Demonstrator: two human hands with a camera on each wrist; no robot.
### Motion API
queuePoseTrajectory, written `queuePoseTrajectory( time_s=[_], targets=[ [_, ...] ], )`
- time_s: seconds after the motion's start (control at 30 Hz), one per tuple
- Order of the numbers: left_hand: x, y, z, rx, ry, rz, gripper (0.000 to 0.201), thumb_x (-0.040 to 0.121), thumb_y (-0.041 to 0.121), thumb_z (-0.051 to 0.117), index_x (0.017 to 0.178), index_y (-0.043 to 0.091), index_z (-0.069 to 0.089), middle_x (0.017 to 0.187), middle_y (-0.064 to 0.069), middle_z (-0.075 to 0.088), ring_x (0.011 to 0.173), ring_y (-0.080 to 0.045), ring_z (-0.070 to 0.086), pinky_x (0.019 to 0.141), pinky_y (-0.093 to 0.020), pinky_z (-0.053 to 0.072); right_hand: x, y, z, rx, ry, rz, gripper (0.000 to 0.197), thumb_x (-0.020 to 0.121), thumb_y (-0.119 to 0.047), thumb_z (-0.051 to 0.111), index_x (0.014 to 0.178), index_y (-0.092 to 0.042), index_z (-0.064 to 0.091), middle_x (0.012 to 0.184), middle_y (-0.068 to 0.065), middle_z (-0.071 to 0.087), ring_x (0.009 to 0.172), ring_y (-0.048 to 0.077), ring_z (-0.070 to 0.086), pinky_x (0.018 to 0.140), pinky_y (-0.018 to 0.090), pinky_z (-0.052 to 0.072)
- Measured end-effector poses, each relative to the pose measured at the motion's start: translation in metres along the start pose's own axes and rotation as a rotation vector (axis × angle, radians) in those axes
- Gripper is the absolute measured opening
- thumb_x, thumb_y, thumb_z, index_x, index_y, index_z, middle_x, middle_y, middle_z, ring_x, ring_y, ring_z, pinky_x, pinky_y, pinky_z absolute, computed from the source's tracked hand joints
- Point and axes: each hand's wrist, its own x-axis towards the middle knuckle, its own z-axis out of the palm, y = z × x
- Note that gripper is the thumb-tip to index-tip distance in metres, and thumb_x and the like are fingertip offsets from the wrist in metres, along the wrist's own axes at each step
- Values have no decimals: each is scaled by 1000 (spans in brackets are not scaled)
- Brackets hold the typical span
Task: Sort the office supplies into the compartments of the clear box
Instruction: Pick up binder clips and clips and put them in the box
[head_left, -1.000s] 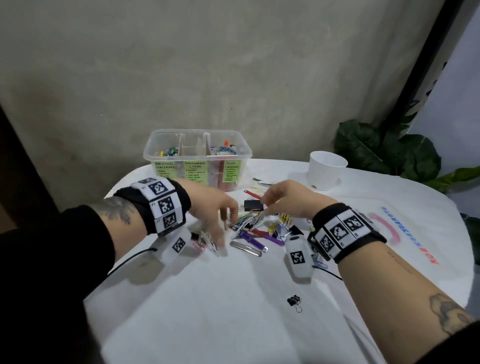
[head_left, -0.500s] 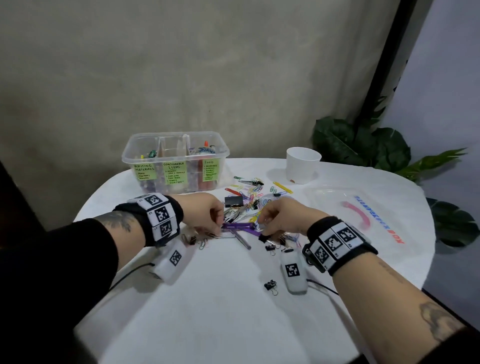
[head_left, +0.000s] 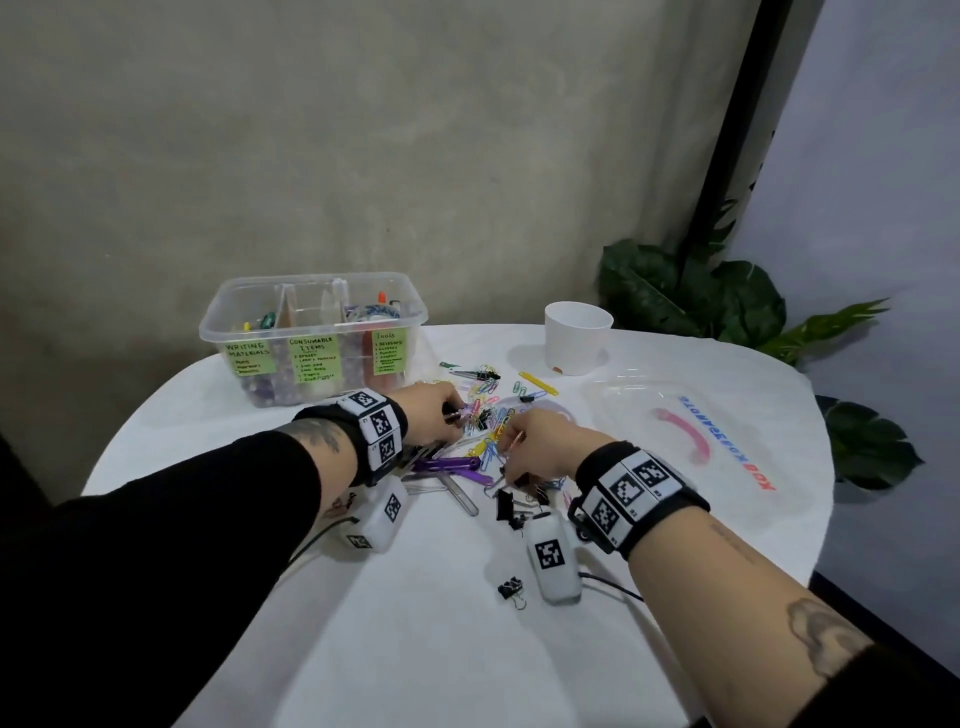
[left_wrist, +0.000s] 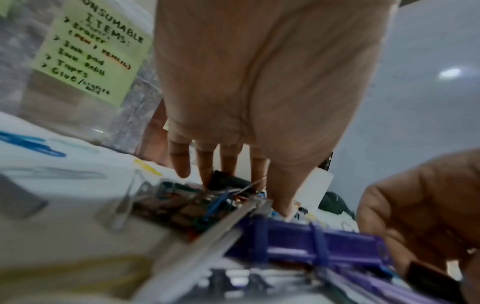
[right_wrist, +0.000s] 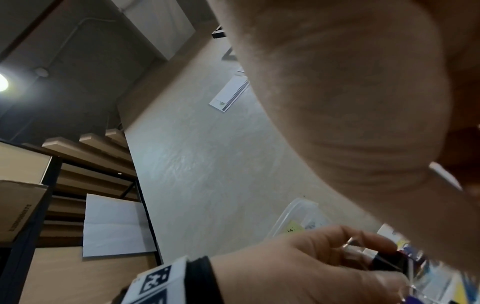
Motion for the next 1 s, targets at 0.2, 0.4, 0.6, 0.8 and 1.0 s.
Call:
queuePoseTrajectory(
  time_s=[0.2, 0.4, 0.6, 0.8, 1.0],
  targets=[
    [5, -3, -2, 27, -38, -57, 52, 85, 33, 68, 131, 25, 44, 119, -5, 63, 92, -20, 60, 76, -27, 49, 1, -5, 1, -113, -42, -67, 31, 73, -13, 75, 103, -8, 68, 89, 3, 67, 64, 9, 55, 57, 22, 47],
    [3, -14, -7, -92, 31, -124, 55, 82, 39, 72, 118, 15, 38, 100, -4, 60, 86, -22, 62, 73, -36, 55, 12, -5, -7, 12, -10, -4, 9, 75, -14, 70, 81, -7, 70, 67, 2, 67, 58, 17, 59, 60, 27, 53],
    [-4, -17, -26, -599, 163, -39, 42, 74, 3, 74, 96, 21, 42, 95, -8, 66, 84, -23, 66, 71, -38, 58, 27, 19, -14, 544, 68, 85, 21, 85, -4, 66, 94, 15, 63, 75, 28, 58, 47, 25, 47, 48, 32, 38],
    [-23, -3, -33, -540, -58, 143, 60, 68, 13, 87, 112, 24, 48, 72, 6, 51, 57, -8, 51, 52, -25, 46, 16, 3, -14, 155, -222, -27, 49, 56, -29, 94, 93, -11, 68, 71, 6, 63, 60, 23, 62, 57, 30, 52],
    [-19, 14, -16, -328, 96, 172, 16, 91, 25, 61, 104, 25, 52, 84, -2, 63, 63, -16, 54, 54, -26, 44, 13, -9, -8, -9, -254, -111, 27, 67, -6, 83, 88, -8, 67, 74, 14, 70, 63, 26, 71, 70, 40, 62]
  ],
)
